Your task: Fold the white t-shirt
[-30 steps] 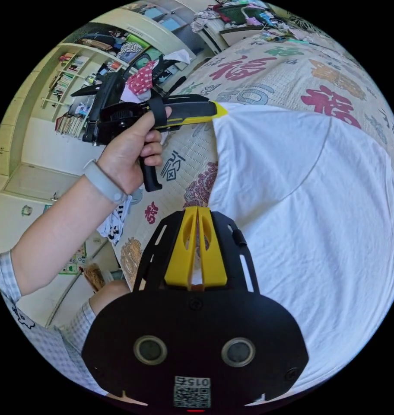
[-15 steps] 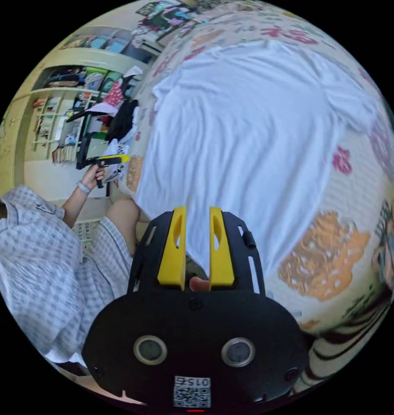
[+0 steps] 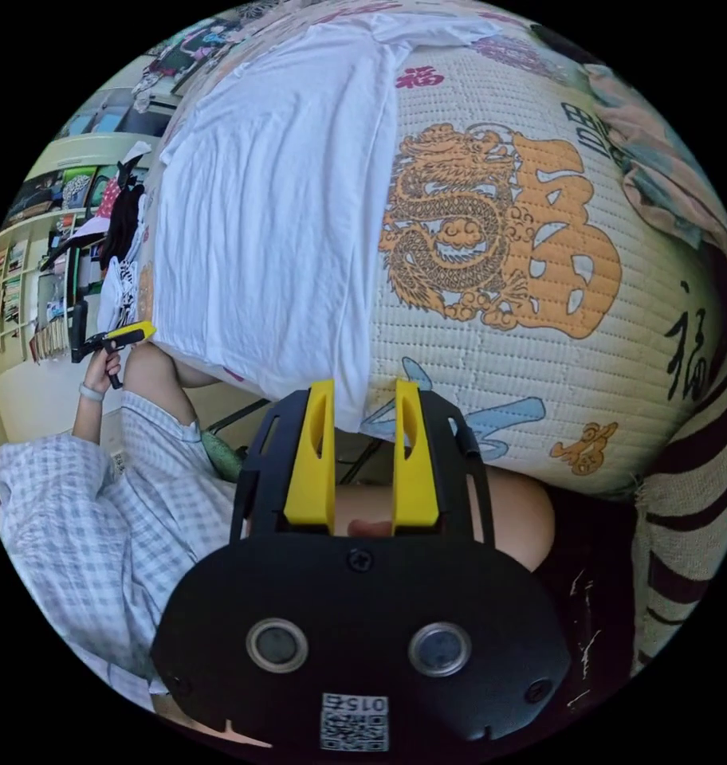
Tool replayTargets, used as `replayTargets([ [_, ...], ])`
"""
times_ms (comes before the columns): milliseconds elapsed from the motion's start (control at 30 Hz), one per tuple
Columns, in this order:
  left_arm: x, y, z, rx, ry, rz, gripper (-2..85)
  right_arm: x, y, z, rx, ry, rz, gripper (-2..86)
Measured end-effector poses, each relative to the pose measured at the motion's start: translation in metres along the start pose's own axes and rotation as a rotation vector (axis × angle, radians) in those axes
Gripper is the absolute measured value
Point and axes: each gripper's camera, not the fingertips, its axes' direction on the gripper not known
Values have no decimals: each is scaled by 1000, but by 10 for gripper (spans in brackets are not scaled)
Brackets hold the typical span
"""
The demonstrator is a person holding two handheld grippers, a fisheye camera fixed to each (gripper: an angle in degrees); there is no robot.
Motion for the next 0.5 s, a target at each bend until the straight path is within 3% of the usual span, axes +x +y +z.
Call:
replayTargets([
  [100, 12, 4, 3, 13, 29, 16, 103, -7, 9, 3, 20, -51, -16, 106],
  [233, 19, -1, 22, -6, -17, -5, 63, -17, 15, 8, 29, 82, -9, 63],
  [333, 23, -3, 25, -20, 39, -15, 30, -18, 23, 2, -5, 29, -35, 7],
  [500, 46, 10, 26, -5, 14, 29, 10, -20, 44, -14, 5, 22, -44, -4],
])
